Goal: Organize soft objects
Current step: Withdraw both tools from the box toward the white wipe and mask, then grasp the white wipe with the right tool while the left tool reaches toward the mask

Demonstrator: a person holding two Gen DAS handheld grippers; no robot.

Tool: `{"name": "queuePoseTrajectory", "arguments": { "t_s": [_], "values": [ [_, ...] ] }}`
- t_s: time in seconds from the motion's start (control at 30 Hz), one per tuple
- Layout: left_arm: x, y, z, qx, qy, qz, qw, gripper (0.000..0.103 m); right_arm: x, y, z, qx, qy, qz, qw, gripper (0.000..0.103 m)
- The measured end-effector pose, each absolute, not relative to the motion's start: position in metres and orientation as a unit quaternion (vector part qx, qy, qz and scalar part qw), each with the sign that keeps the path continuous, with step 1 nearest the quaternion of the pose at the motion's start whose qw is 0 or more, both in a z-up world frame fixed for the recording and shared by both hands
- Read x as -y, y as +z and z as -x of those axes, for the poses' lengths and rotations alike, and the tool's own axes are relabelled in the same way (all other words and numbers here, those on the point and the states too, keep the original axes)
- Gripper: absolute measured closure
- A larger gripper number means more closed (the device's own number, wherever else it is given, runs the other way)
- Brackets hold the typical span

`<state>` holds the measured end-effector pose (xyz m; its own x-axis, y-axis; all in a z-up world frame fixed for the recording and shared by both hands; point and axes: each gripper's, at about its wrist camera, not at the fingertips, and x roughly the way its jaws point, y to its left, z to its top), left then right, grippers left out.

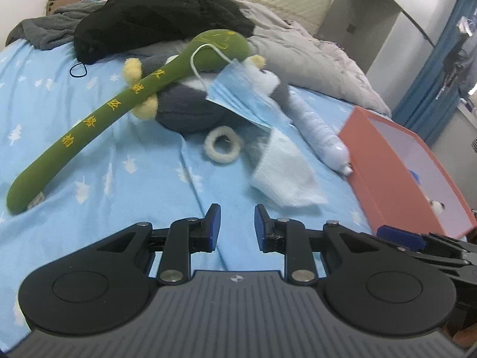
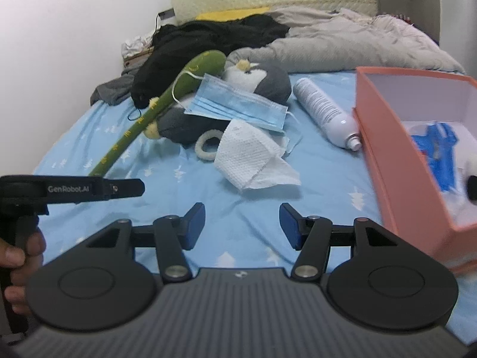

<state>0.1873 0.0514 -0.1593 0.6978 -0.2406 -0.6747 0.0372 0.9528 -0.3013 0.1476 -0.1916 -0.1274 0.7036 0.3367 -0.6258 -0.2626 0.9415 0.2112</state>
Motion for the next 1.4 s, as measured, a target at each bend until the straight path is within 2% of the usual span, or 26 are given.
{"name": "queuePoseTrajectory", "arguments": {
  "t_s": [0.13, 0.2, 0.27, 0.33, 0.73, 0.8, 0.87, 0.9, 0.93, 0.97, 1.03, 1.13, 1.4],
  "values": [
    [-0.057, -0.177, -0.223, -0.379, -0.070, 0.130, 0.913, 0.074, 0.185, -0.140, -0.179, -0.353, 0.162, -0.047, 0.921, 0.044],
    [-0.058, -0.186, -0.241, -0.378, -0.067, 0.130, 0.914, 0.074, 0.181, -0.146, -0.194, -0.353, 0.161, -0.042, 0.921, 0.039],
    [-0.060, -0.194, -0.259, -0.380, -0.064, 0.133, 0.913, 0.072, 0.180, -0.151, -0.208, -0.352, 0.161, -0.040, 0.921, 0.029],
    [-0.060, -0.201, -0.273, -0.379, -0.064, 0.133, 0.914, 0.065, 0.178, -0.155, -0.221, -0.351, 0.161, -0.037, 0.921, 0.029],
    [-0.059, -0.236, -0.342, -0.373, -0.062, 0.130, 0.916, 0.064, 0.174, -0.196, -0.284, -0.373, 0.178, -0.038, 0.910, 0.030],
    [-0.059, -0.240, -0.347, -0.376, -0.068, 0.134, 0.914, 0.065, 0.173, -0.201, -0.288, -0.378, 0.189, -0.040, 0.905, 0.035],
    [-0.058, -0.244, -0.350, -0.375, -0.074, 0.137, 0.914, 0.067, 0.174, -0.204, -0.289, -0.382, 0.194, -0.047, 0.902, 0.051],
    [-0.057, -0.244, -0.351, -0.373, -0.075, 0.136, 0.915, 0.076, 0.173, -0.204, -0.289, -0.382, 0.198, -0.048, 0.901, 0.058],
    [-0.056, -0.244, -0.351, -0.373, -0.075, 0.134, 0.915, 0.085, 0.173, -0.204, -0.288, -0.383, 0.200, -0.046, 0.901, 0.070],
    [-0.055, -0.244, -0.351, -0.372, -0.075, 0.133, 0.916, 0.089, 0.173, -0.203, -0.287, -0.383, 0.199, -0.044, 0.901, 0.081],
    [-0.055, -0.242, -0.348, -0.368, -0.073, 0.132, 0.918, 0.094, 0.173, -0.201, -0.285, -0.382, 0.202, -0.046, 0.901, 0.090],
    [-0.051, -0.236, -0.342, -0.360, -0.059, 0.121, 0.923, 0.095, 0.177, -0.195, -0.280, -0.378, 0.206, -0.053, 0.901, 0.095],
    [-0.048, -0.219, -0.311, -0.358, -0.054, 0.139, 0.922, 0.095, 0.186, -0.175, -0.256, -0.366, 0.199, -0.050, 0.908, 0.096]
  ]
}}
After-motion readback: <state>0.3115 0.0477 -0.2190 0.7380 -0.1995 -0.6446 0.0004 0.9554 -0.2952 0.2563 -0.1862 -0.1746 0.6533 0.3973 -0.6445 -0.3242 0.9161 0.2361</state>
